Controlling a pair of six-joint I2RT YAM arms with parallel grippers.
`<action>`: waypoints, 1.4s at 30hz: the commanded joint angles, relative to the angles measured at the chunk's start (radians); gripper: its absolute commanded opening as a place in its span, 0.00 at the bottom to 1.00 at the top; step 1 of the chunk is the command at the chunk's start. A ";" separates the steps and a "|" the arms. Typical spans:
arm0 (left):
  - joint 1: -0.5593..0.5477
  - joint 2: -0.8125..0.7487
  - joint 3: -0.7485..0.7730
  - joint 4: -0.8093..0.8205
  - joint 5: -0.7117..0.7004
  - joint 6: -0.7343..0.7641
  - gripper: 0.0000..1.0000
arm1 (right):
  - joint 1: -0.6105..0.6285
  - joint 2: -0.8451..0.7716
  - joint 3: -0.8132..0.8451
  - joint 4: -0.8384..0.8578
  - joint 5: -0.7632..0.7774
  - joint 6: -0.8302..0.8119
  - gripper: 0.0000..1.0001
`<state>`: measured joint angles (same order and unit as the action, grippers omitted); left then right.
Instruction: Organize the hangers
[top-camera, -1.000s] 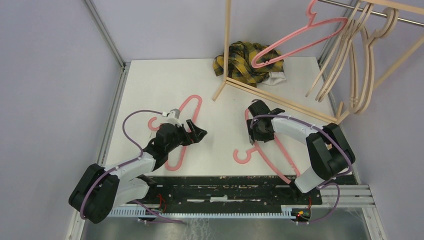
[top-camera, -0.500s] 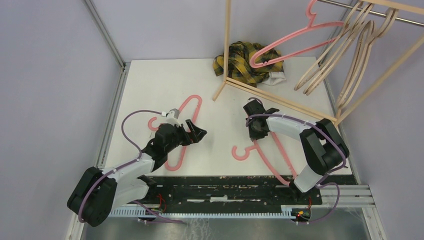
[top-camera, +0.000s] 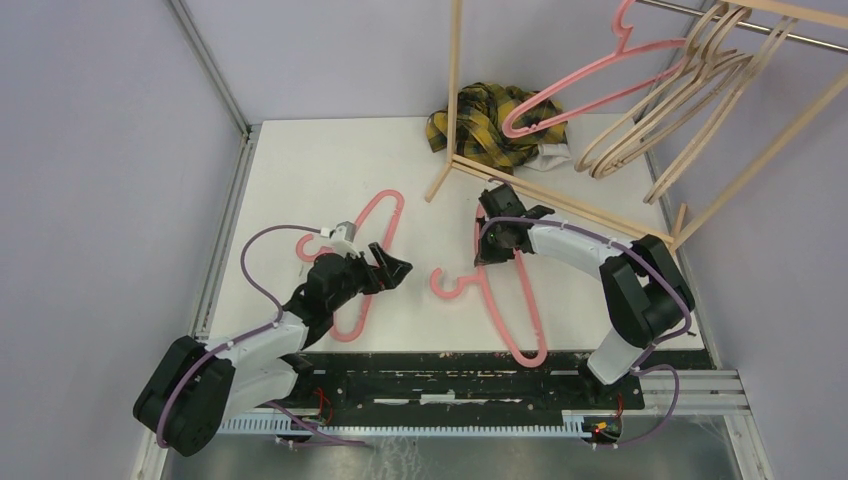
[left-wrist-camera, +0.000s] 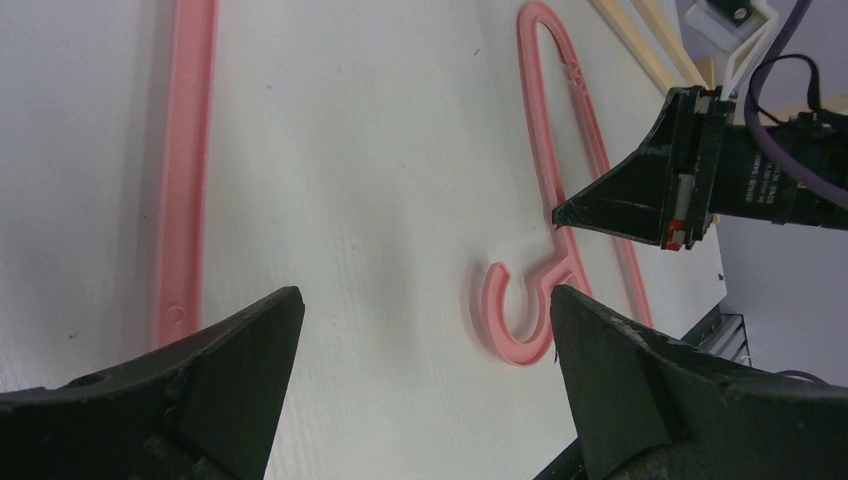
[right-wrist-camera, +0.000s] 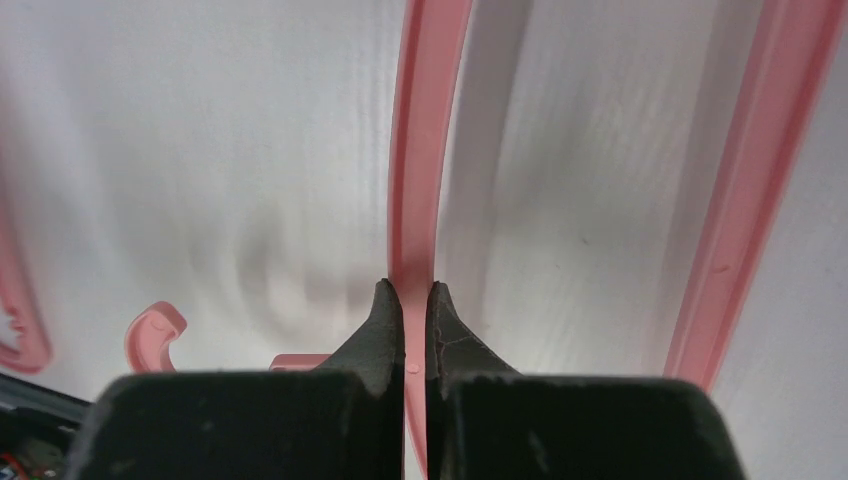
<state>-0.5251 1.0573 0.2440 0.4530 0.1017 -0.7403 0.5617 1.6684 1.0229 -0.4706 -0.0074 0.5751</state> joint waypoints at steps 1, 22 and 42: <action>-0.005 -0.014 -0.042 0.196 -0.020 0.003 0.99 | 0.006 -0.016 0.078 0.091 -0.097 0.069 0.01; -0.079 0.233 -0.027 0.524 0.016 -0.066 0.99 | 0.031 0.070 0.201 0.149 -0.154 0.116 0.01; -0.101 0.413 0.121 0.567 0.125 -0.122 0.03 | 0.076 0.105 0.251 0.130 -0.171 0.119 0.01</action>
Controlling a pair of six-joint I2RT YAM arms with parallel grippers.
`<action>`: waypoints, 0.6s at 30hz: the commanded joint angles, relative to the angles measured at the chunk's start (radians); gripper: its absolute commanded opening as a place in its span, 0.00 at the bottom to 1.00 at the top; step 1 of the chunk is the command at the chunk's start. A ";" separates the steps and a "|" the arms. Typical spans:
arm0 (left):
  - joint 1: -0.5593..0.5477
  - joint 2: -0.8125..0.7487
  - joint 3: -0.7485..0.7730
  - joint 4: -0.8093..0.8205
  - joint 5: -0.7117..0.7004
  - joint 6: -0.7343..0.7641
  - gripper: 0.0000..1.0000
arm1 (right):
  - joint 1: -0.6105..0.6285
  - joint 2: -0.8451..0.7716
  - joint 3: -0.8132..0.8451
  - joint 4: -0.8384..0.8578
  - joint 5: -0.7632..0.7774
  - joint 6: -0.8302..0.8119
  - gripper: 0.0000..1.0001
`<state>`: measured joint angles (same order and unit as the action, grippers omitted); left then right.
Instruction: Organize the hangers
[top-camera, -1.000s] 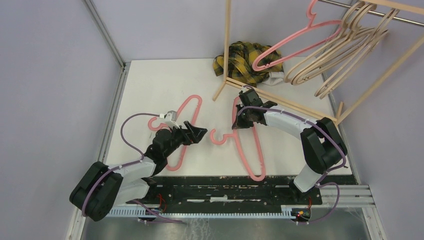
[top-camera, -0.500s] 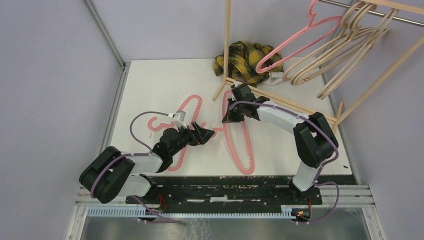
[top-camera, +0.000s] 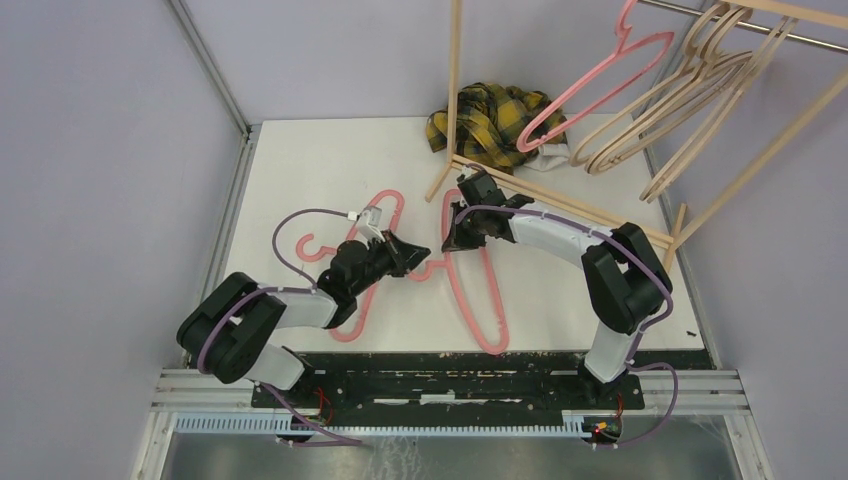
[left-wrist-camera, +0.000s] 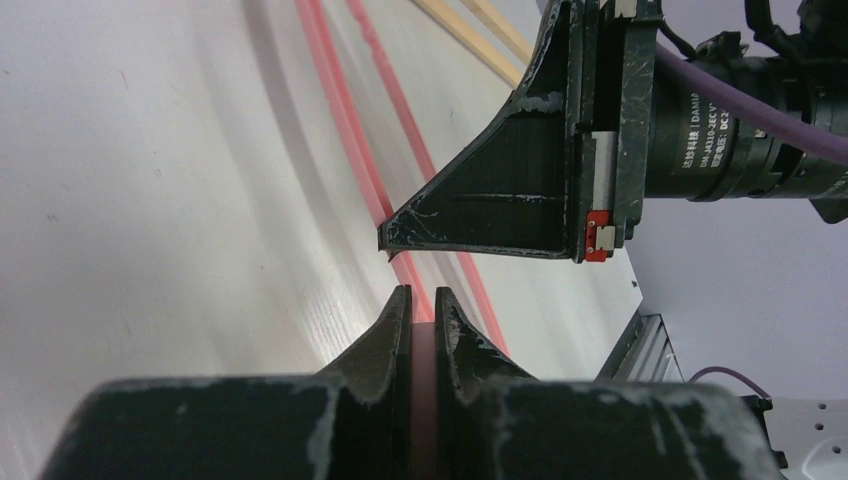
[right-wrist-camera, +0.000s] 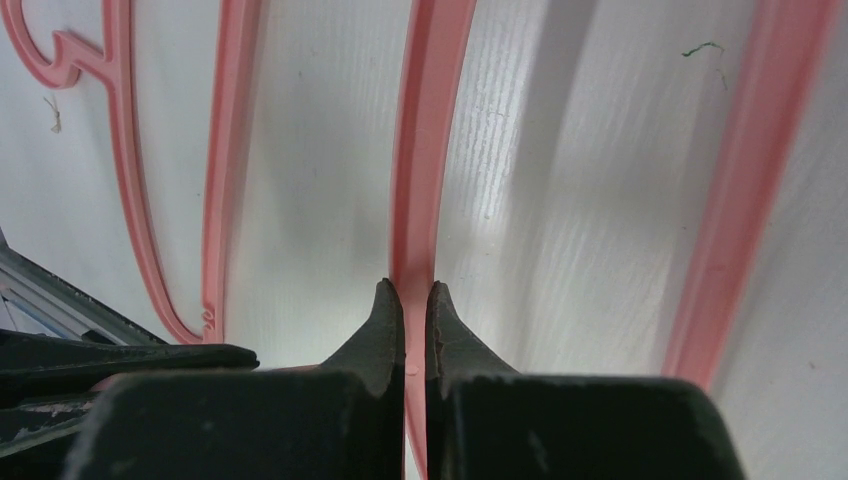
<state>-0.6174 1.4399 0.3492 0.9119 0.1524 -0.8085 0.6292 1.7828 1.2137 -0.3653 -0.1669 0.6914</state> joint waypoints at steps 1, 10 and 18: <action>-0.008 0.032 0.013 0.120 0.073 -0.058 0.03 | 0.009 -0.009 0.066 0.012 -0.004 0.000 0.02; -0.008 -0.116 0.138 -0.298 -0.073 0.008 0.03 | 0.057 -0.215 -0.008 -0.137 0.119 -0.118 0.72; -0.008 -0.151 0.334 -0.517 -0.116 0.037 0.03 | 0.205 -0.349 -0.196 -0.164 0.211 -0.125 0.76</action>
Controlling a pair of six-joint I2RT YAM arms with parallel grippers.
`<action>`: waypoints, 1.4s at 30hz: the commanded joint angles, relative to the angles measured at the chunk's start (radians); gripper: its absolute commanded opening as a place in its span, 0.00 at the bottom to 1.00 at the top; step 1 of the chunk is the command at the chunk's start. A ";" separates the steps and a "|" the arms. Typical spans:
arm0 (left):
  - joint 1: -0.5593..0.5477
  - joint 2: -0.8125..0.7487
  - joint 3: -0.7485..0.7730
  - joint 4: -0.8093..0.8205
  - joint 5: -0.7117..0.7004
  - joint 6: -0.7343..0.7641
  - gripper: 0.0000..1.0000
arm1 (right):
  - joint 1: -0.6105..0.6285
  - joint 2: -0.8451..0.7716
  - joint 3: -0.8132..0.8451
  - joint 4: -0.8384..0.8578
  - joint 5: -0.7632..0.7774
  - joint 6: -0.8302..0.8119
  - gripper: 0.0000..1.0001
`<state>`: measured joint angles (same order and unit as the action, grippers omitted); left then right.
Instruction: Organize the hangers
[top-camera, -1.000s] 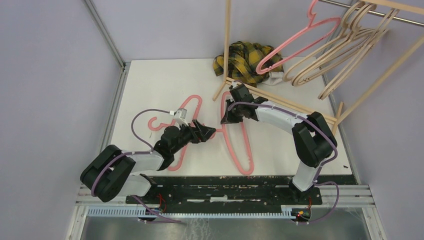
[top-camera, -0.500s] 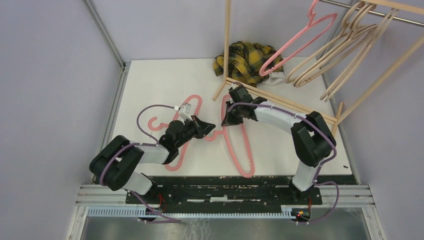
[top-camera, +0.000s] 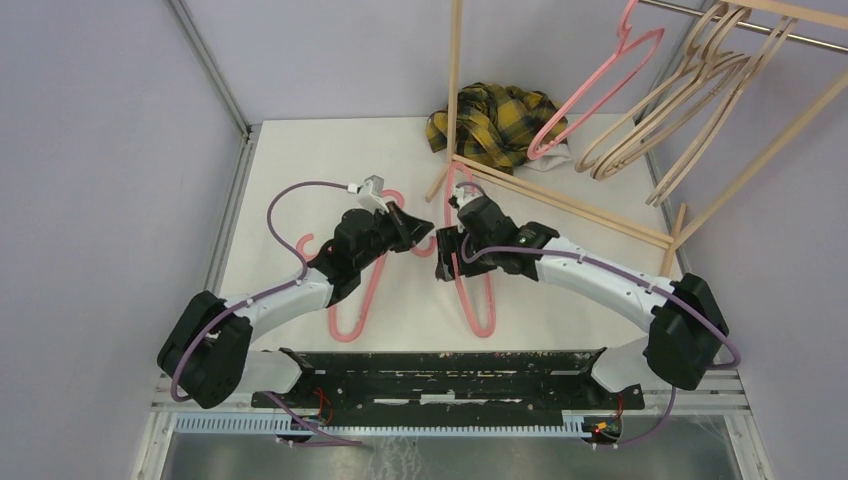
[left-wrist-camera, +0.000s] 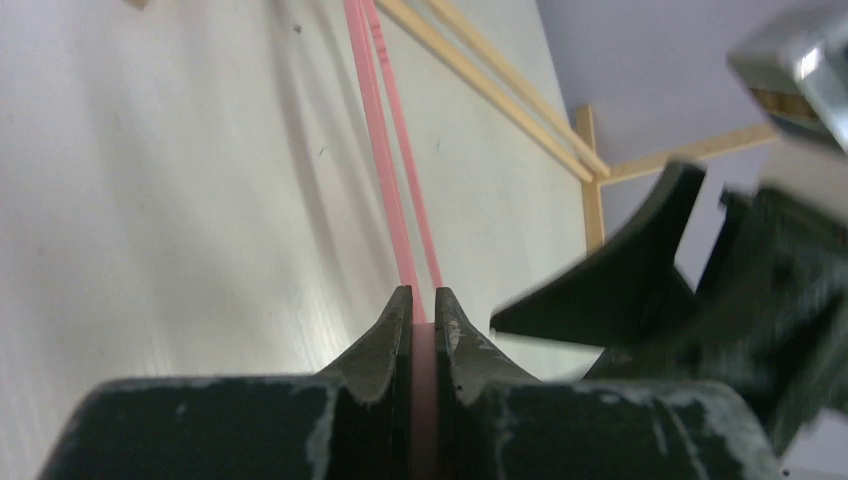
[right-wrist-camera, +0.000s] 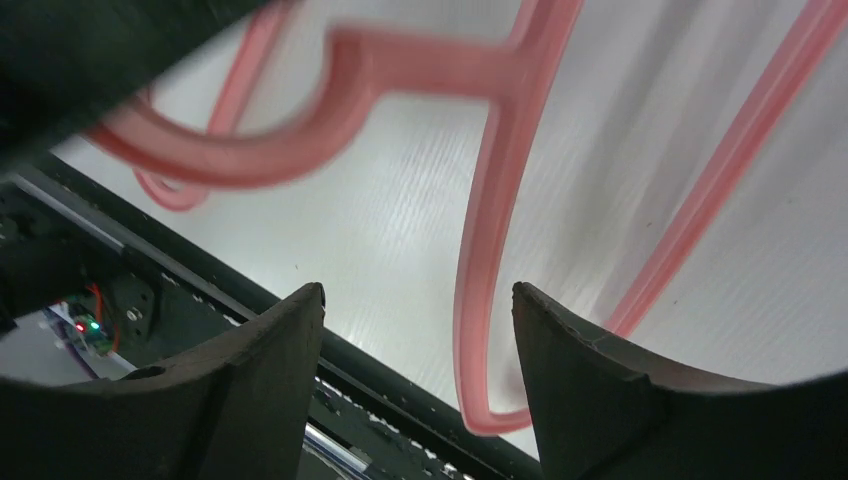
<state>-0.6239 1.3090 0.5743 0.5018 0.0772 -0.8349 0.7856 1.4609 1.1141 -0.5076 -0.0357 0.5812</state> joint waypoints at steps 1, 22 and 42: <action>-0.002 -0.018 0.123 -0.115 -0.039 0.063 0.03 | 0.057 -0.031 -0.125 -0.007 0.079 -0.006 0.76; -0.002 -0.094 0.257 -0.281 -0.071 0.084 0.03 | 0.171 0.064 -0.303 0.139 0.309 0.067 0.01; -0.002 -0.448 0.192 -0.461 -0.062 0.297 0.99 | 0.179 -0.103 -0.103 -0.011 0.584 0.142 0.01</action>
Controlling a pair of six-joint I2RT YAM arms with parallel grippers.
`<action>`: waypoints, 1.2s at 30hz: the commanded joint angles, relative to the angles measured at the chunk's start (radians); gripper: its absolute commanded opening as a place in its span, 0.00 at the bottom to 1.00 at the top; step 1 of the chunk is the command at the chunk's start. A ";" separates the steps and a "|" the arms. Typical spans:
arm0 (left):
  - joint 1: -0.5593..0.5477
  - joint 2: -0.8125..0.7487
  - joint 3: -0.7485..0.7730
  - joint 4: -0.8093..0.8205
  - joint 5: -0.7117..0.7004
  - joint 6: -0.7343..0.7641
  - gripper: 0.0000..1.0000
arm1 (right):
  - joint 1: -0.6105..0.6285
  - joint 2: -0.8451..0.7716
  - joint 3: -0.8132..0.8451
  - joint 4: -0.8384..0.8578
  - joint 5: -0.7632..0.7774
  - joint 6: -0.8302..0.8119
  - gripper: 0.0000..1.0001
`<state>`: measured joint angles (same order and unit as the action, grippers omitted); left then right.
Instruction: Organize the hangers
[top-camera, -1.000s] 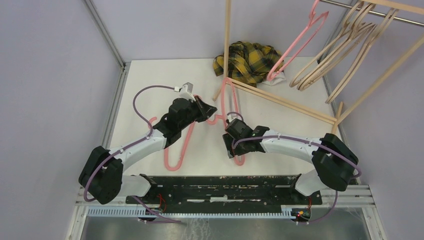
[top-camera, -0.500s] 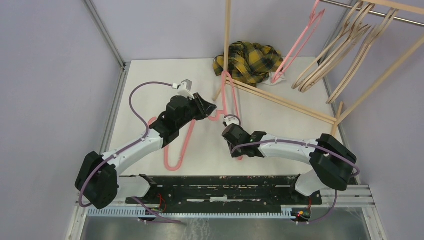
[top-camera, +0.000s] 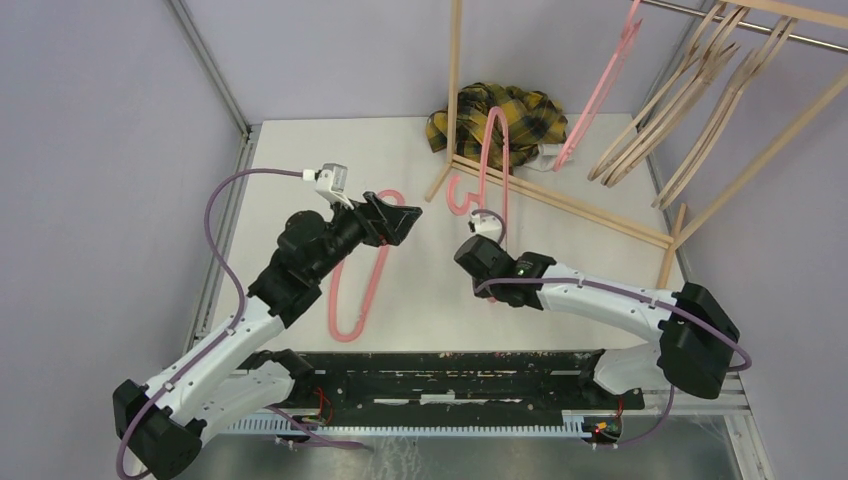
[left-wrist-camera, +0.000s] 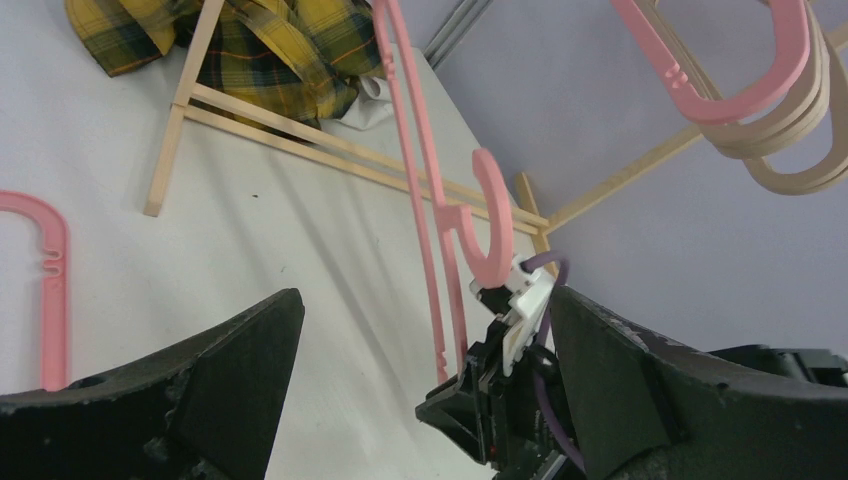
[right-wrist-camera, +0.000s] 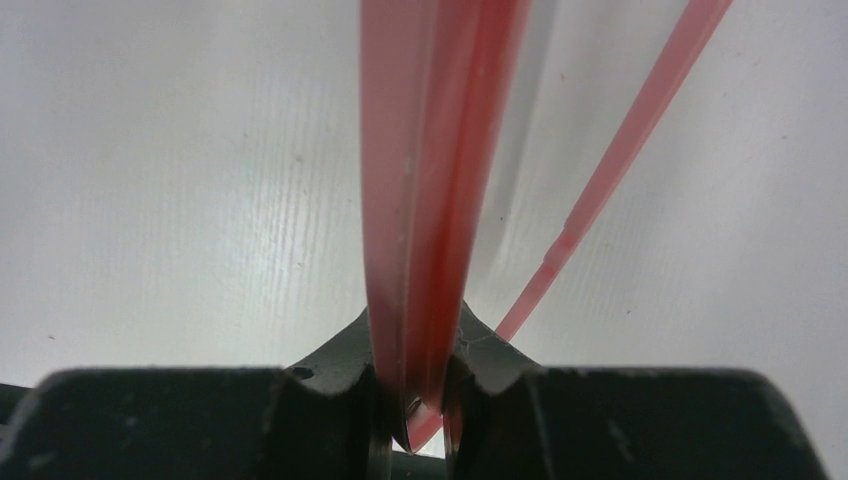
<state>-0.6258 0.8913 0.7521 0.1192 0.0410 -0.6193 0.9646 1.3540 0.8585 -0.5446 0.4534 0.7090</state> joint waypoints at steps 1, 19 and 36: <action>0.000 -0.042 0.003 -0.078 -0.022 0.078 0.99 | -0.001 0.017 0.198 0.030 0.110 0.007 0.01; 0.000 -0.143 -0.061 -0.139 -0.032 0.073 0.99 | -0.240 0.394 0.963 -0.031 0.048 -0.067 0.01; 0.000 -0.152 -0.077 -0.159 -0.042 0.080 0.99 | -0.397 0.434 1.093 0.107 0.028 -0.090 0.01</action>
<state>-0.6258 0.7582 0.6788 -0.0574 0.0143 -0.5812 0.5983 1.7779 1.8893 -0.5041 0.4709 0.6315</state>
